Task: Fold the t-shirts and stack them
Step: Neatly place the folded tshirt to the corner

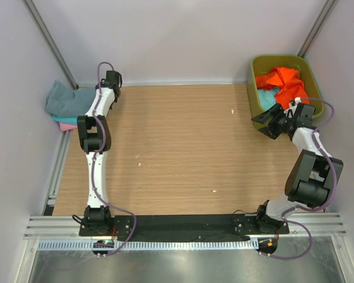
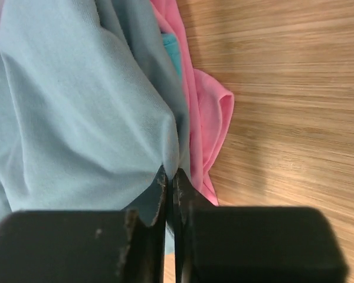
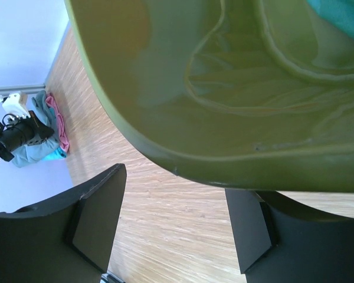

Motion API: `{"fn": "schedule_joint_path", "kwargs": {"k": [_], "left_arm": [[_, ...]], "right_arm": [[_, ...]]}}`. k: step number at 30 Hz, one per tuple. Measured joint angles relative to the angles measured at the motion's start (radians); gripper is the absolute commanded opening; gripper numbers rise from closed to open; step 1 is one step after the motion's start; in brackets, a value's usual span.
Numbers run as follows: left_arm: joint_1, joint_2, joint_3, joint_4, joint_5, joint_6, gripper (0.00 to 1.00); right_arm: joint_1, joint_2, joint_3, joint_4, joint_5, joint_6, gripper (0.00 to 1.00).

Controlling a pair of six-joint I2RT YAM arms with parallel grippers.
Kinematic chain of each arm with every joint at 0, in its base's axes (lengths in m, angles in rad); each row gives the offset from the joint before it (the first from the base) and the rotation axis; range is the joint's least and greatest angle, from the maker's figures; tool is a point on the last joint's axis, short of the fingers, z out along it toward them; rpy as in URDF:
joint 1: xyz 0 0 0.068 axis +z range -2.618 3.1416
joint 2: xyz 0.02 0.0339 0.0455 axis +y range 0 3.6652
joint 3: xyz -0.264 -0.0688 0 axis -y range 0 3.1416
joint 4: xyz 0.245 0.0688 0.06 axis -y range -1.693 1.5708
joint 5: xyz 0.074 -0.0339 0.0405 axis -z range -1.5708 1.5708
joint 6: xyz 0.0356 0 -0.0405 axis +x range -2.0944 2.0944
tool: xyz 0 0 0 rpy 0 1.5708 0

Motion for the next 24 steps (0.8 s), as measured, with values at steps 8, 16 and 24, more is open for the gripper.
{"fn": "schedule_joint_path", "kwargs": {"k": [8, 16, 24], "left_arm": [[-0.014, -0.032, -0.076, 0.007, 0.002, 0.007, 0.00], [-0.057, -0.085, -0.097, -0.026, 0.016, -0.011, 0.00], [-0.101, -0.085, -0.097, -0.040, 0.018, -0.011, 0.54]], "right_arm": [[0.000, 0.001, 0.000, 0.000, 0.001, -0.018, 0.73], [0.000, 0.001, 0.000, 0.000, 0.004, -0.023, 0.73], [0.000, 0.001, -0.002, 0.000, 0.004, -0.031, 0.73]]}}
